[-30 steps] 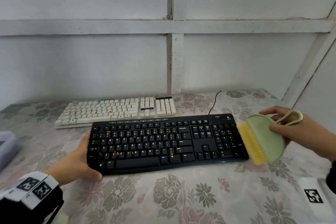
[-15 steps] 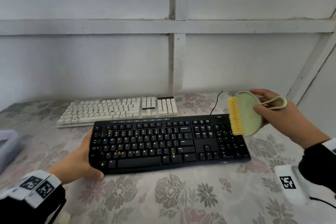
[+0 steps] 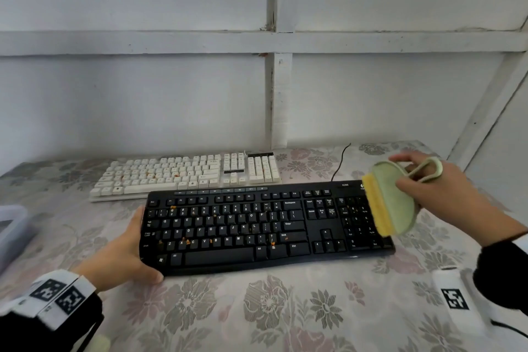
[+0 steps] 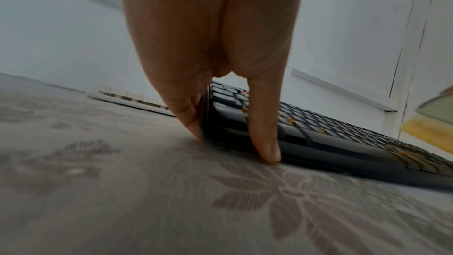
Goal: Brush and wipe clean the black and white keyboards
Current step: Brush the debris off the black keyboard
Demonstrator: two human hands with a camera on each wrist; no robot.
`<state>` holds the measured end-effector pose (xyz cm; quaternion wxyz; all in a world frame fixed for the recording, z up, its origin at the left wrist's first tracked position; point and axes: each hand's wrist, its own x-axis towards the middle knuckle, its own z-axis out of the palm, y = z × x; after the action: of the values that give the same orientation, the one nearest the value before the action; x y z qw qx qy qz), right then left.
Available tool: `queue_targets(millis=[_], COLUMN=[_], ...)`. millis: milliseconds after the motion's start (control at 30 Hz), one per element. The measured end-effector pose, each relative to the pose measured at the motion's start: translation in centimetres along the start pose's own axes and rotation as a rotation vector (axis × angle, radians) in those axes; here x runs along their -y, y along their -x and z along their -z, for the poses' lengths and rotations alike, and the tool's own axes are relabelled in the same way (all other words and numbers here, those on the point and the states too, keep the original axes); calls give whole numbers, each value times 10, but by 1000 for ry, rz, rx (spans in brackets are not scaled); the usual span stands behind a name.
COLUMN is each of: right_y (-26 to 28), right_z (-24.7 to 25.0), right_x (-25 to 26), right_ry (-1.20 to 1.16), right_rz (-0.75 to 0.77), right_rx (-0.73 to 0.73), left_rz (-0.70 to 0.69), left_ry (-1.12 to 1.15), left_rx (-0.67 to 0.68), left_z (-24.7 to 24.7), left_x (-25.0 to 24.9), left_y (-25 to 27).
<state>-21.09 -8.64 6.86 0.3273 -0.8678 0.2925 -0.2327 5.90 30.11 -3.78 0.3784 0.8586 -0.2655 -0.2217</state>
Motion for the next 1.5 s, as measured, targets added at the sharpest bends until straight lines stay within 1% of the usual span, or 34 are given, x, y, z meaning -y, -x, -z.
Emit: queue_targets(millis=[67,100,233,367,433,533,600,700,800,900,967,1033,1133,1233,1300,1367,1500], right_y=[-6,-6,13,31,25,10,3,5,21,32,29,21,8,-5,-10,-7,19], right_z=[-4,-6,-13,-6,0,2,-2,-9,-10,-3,2,4,-3,-13,-18,-20,-25], right_x=[4,4,-4,-6,-2,6,8,3,-5,-7,-3,4,13,15,15,14,4], right_ry=[-33,-38,28,34,61,39,27,24,47,64,72,58,24,-44,-61,-22,47], right_rz=[12,5,-40,-72,-62,-22,-12,-27,-41,-96,-93,-56,-14,-8,-5,-12,-14], right_rx=[-28,-20,67,153,133,-7,-51,15,82,153,137,81,-8,-41,-35,-2,73], left_rz=[-18,-26,-34,-31,-25,-24,-26,-19,2,12,33,65,89,108,113,116,111], left_ry=[5,6,-2,-13,-18,-19,-16,-5,-4,-3,3,-9,-22,-34,-45,-52,-43], left_rx=[2,3,10,13,13,17,20,25,34,37,39,42,39,25,13,8,18], left_z=[0,0,0,-1,0,0,0,0,0,1,1,1,1,1,0,0,1], left_x=[0,0,2,0,0,-2,-2,-2,0,-1,-2,-3,-6,-6,-6,-5,-3], left_y=[0,0,1,1,1,2,2,3,4,3,3,4,5,4,4,4,3])
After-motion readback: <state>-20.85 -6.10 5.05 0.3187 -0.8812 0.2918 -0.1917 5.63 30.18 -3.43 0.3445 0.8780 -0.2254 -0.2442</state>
